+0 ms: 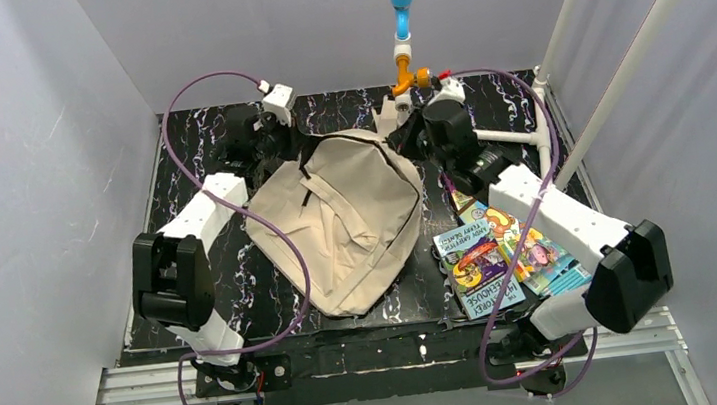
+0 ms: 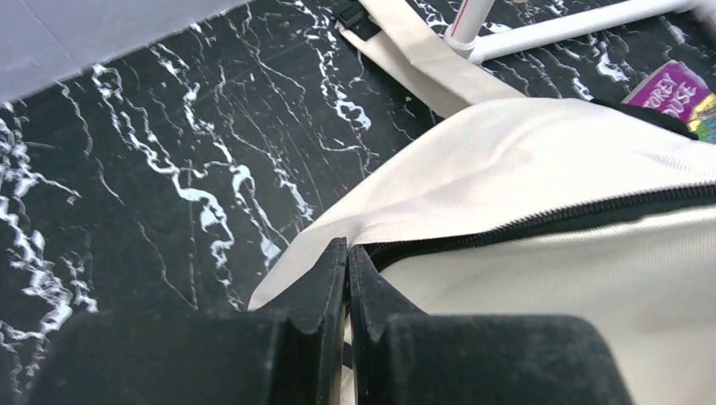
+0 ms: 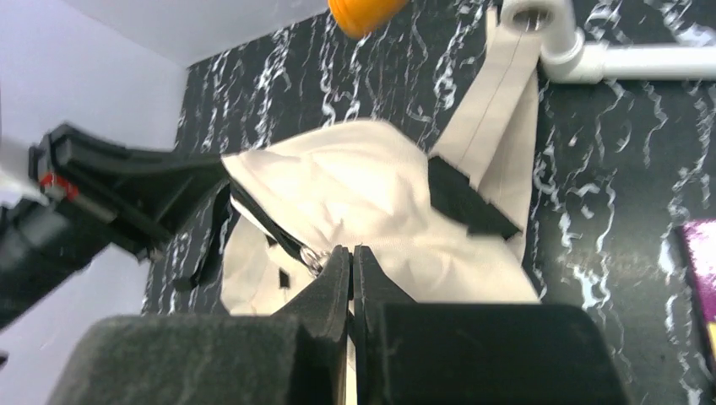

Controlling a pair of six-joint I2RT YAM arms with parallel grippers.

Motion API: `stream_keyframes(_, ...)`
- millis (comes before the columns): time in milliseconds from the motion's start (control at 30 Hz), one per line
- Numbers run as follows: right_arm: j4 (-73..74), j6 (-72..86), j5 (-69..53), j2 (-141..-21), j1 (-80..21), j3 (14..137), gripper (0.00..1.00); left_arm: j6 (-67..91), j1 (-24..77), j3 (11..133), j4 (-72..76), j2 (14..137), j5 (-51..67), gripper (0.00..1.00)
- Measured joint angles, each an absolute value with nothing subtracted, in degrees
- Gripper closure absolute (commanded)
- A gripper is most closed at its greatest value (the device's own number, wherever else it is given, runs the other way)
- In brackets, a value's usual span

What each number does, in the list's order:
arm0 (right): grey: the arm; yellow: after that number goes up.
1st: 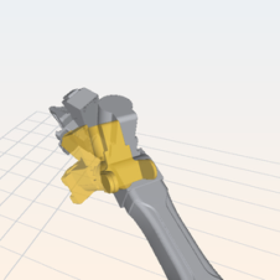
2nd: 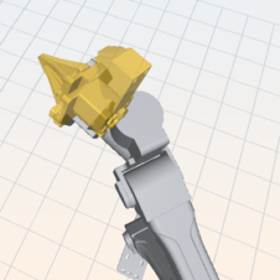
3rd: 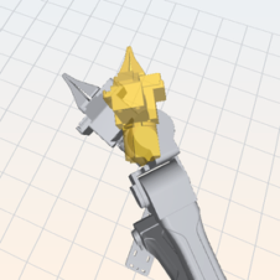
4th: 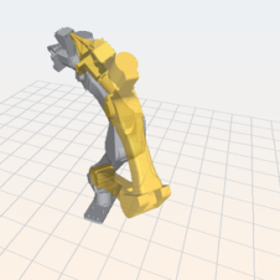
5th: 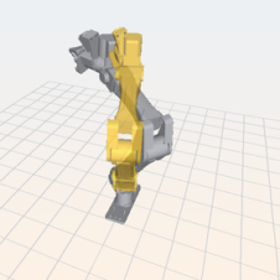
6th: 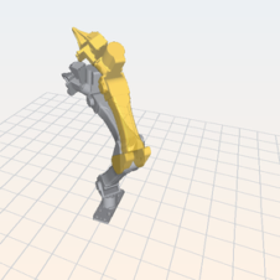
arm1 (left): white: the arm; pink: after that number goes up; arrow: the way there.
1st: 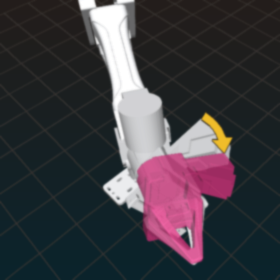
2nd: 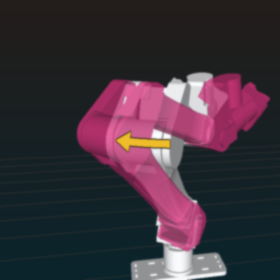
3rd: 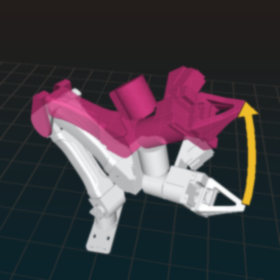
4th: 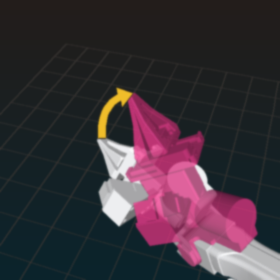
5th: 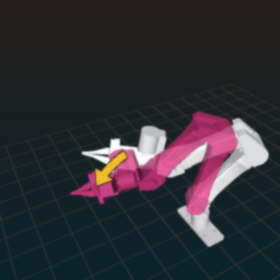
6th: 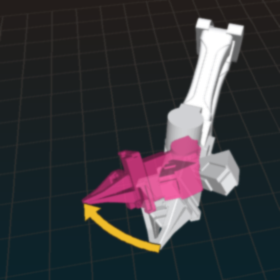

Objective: Pack the student bag
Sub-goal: Unzip the student bag at the center of the board.

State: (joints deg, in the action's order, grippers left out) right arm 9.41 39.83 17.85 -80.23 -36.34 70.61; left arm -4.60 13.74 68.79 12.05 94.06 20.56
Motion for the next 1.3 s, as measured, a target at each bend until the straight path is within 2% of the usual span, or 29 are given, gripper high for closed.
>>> stream_keyframes(33,8.23,39.99,17.26,-79.83,-36.23,70.06,0.99,-3.92,13.63,69.3,10.35,94.06,20.45,0.98)
stream_keyframes(67,5.17,40.45,14.57,-78.06,-35.9,66.37,0.99,-3.09,13.37,69.91,9.13,94.11,20.84,0.83)
stream_keyframes(100,4.69,40.75,12.38,-76.14,-35.68,63.16,0.99,-0.64,13.21,72.62,3.44,94.24,21.54,0.65)
stream_keyframes(167,3.6,40.84,9.19,-75.68,-34.96,61.36,0.99,3.42,12.67,76.9,-3.95,94.43,20.86,0.41)
stream_keyframes(233,1.96,40.82,8.27,-76.49,-34.24,61.63,0.99,8.01,11.14,79.09,-8.1,94.21,20.25,0.06)
stream_keyframes(267,0.93,40.8,7.6,-77.32,-33.89,62.11,0.99,9.78,10.04,79.35,-9.43,93.67,20.05,0.02)
stream_keyframes(367,-1.13,40.73,5.76,-80.31,-33.28,63.35,0.99,19.29,6.79,76.47,-13.02,89.38,20.21,0.02)
stream_keyframes(433,-1.76,40.71,4.71,-81.52,-33.26,63.46,0.99,24.69,6.35,73.76,-14.06,85.78,20.91,0.05)
stream_keyframes(633,-2.59,40.49,2.74,-82.0,-33.26,63.51,0.99,47.88,12.45,67.94,-10.9,77.91,23.51,0.15)
stream_keyframes(733,-3.14,40.32,2.09,-82.0,-33.26,63.7,0.99,58.78,18.11,67.96,-7.79,80.42,23.33,0.3)
stream_keyframes(767,-3.16,40.25,1.91,-82.0,-33.26,63.81,0.99,61.91,19.7,68.23,-7.09,82.04,23.2,0.32)
stream_keyframes(1033,-3.11,39.24,0.86,-81.97,-33.26,64.01,0.99,75.13,22.96,69.47,-4.54,94.54,21.47,0.32)
stream_keyframes(1300,-2.44,36.21,-3.79,-82.21,-33.23,64.45,0.99,72.12,23.68,72.88,-1.78,96.31,20.69,0.26)
